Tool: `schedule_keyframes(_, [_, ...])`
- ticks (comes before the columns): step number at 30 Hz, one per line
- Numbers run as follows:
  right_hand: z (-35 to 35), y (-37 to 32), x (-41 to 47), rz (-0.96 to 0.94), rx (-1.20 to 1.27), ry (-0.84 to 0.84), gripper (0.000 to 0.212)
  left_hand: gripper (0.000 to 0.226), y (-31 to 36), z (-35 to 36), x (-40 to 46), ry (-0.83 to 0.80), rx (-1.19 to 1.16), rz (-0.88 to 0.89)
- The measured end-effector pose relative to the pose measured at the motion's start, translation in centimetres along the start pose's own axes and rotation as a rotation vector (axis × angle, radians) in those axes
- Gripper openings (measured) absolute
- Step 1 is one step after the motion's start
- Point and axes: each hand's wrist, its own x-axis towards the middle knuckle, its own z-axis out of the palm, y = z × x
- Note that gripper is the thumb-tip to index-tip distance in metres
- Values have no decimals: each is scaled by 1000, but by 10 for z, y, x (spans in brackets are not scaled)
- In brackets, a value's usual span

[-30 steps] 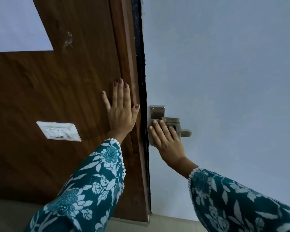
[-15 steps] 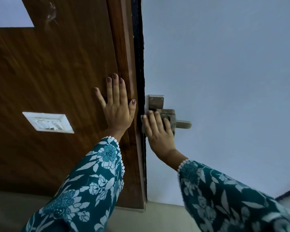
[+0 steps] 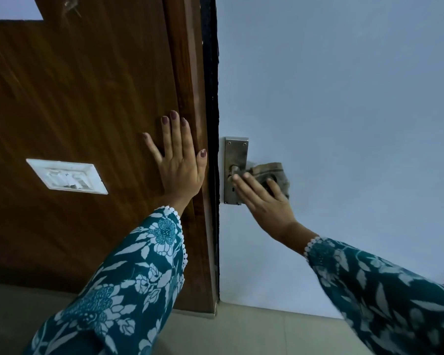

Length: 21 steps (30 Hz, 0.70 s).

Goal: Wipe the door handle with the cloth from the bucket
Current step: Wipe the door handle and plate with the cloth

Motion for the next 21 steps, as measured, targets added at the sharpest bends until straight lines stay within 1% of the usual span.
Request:
schedule_keyframes(3, [2,-16,15,-100,9,-1,56,61,-2,3,-5,21,0,2])
schedule_keyframes(5, [1,-8,14,-145,-3,-22,55,61,-3,4,-6,22,-2,3])
schedule_keyframes(9, [-5,23,-14,-147,25,-69,55,61,-3,3,-6,32,2,5])
schedule_keyframes(13, [-8,25,-14,-134,56,-21,55,61,-1,4,-5,49,9,-2])
schedule_keyframes(17, [-16,4,16,-224,97,-26,52,61,-1,1,-6,30,5,-6])
schedule_keyframes(21, [-14,21,7,-272,121,-41,50,60,-1,-3,-6,-16,-4,4])
